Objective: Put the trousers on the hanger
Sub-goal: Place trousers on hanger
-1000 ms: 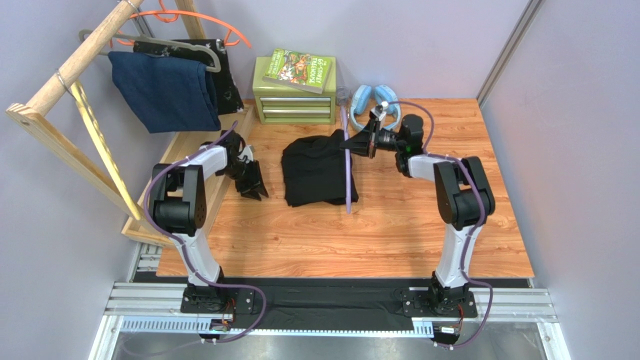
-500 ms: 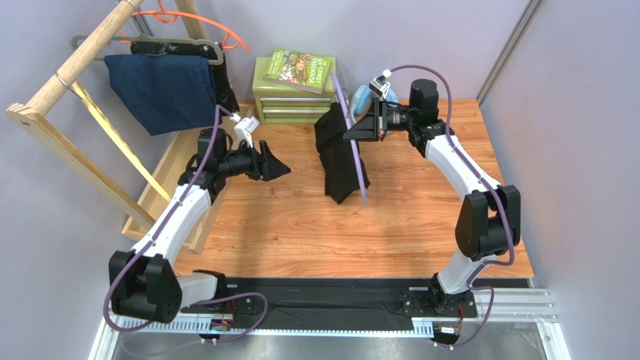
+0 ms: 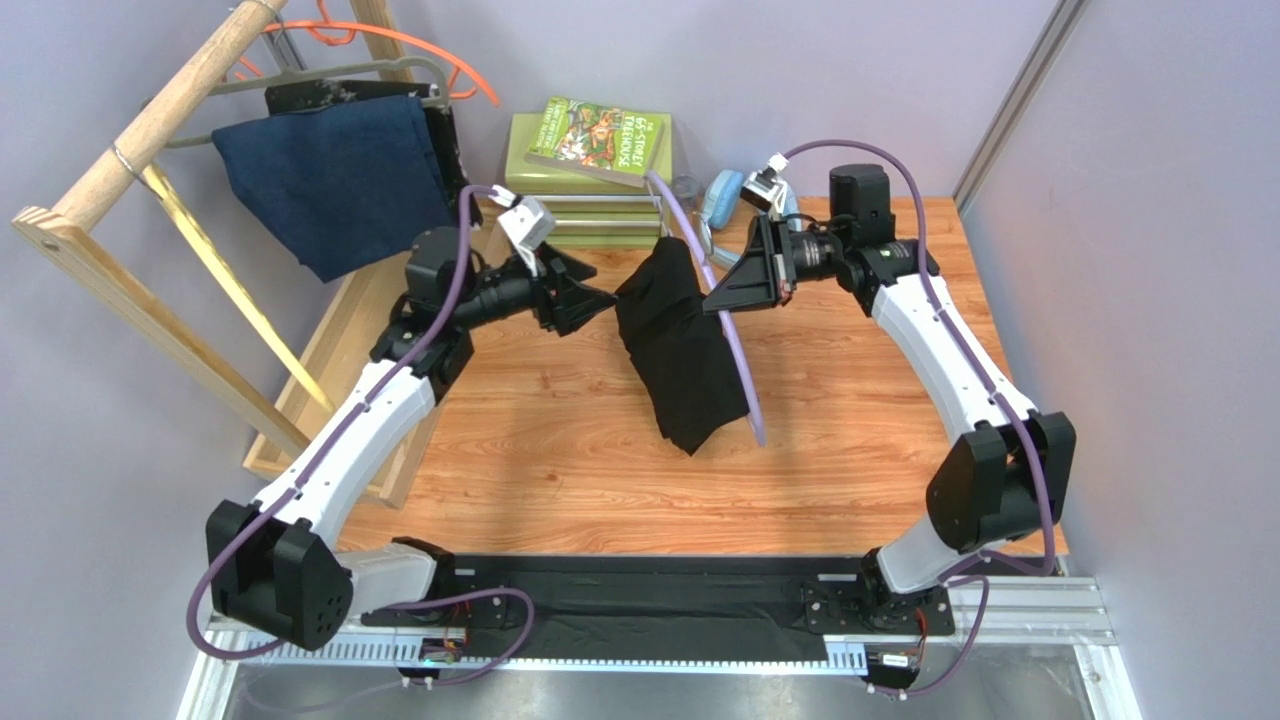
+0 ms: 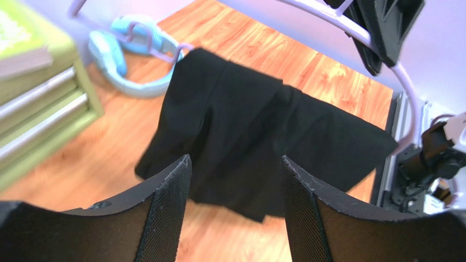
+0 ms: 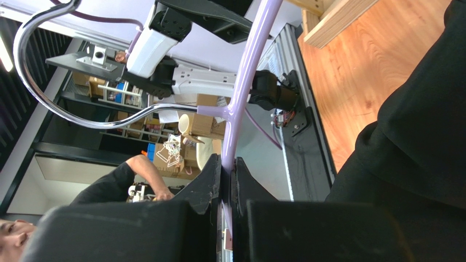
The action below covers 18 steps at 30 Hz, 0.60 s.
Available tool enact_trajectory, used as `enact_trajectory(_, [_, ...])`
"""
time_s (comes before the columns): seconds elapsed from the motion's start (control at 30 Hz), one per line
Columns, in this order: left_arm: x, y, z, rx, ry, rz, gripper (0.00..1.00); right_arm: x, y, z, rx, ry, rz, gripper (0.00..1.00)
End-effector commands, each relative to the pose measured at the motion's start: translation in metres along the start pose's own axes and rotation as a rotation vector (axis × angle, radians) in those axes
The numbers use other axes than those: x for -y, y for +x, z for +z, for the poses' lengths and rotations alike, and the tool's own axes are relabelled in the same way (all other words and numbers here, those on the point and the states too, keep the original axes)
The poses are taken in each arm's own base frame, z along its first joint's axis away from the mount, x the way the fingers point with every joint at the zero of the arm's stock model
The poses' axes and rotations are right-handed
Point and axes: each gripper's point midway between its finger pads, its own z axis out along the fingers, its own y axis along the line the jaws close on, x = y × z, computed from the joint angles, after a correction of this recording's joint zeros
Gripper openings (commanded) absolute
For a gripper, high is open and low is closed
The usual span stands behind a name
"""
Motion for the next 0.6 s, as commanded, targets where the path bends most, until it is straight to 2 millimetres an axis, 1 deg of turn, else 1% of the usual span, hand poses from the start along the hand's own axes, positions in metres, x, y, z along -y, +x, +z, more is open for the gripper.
enact_trajectory(0.0, [-0.003,-0.03,0.023,0.067,-0.007,0.206,0.65,-0.06,0.027,0.0,-0.075,-0.101,-0.141,0.0])
enact_trajectory(0.07, [0.002,-0.027,0.033,0.057,0.022,0.207,0.65,-0.064,0.034,0.002,-0.087,-0.106,-0.14,0.0])
enact_trajectory(0.1, [0.004,-0.03,0.036,0.061,0.027,0.211,0.65,-0.068,0.037,0.004,-0.093,-0.11,-0.148,0.0])
enact_trajectory(0.27, [0.024,-0.024,0.049,0.055,0.094,0.213,0.65,-0.076,0.042,0.008,-0.109,-0.118,-0.147,0.0])
enact_trajectory(0.3, [0.023,-0.021,0.051,0.05,0.087,0.231,0.65,-0.079,0.044,0.01,-0.117,-0.124,-0.154,0.0])
enact_trajectory(0.33, [0.026,-0.018,0.053,0.045,0.094,0.228,0.65,-0.08,0.046,0.01,-0.122,-0.129,-0.157,0.0])
enact_trajectory(0.37, [0.023,-0.016,0.056,0.037,0.084,0.219,0.63,-0.082,0.047,0.011,-0.128,-0.134,-0.155,0.0])
enact_trajectory(0.43, [0.02,-0.012,0.058,0.023,0.067,0.2,0.59,-0.083,0.051,0.013,-0.139,-0.14,-0.148,0.0])
enact_trajectory(0.47, [0.016,-0.013,0.059,0.024,0.047,0.199,0.45,-0.083,0.053,0.013,-0.142,-0.141,-0.142,0.0])
enact_trajectory(0.5, [0.013,-0.014,0.058,0.026,0.031,0.201,0.35,-0.083,0.053,0.013,-0.143,-0.142,-0.136,0.0])
enact_trajectory(0.53, [0.012,-0.017,0.057,0.032,0.018,0.207,0.2,-0.083,0.055,0.013,-0.145,-0.143,-0.131,0.0])
enact_trajectory(0.57, [0.011,-0.022,0.054,0.046,0.001,0.212,0.0,-0.082,0.056,0.013,-0.146,-0.144,-0.125,0.0])
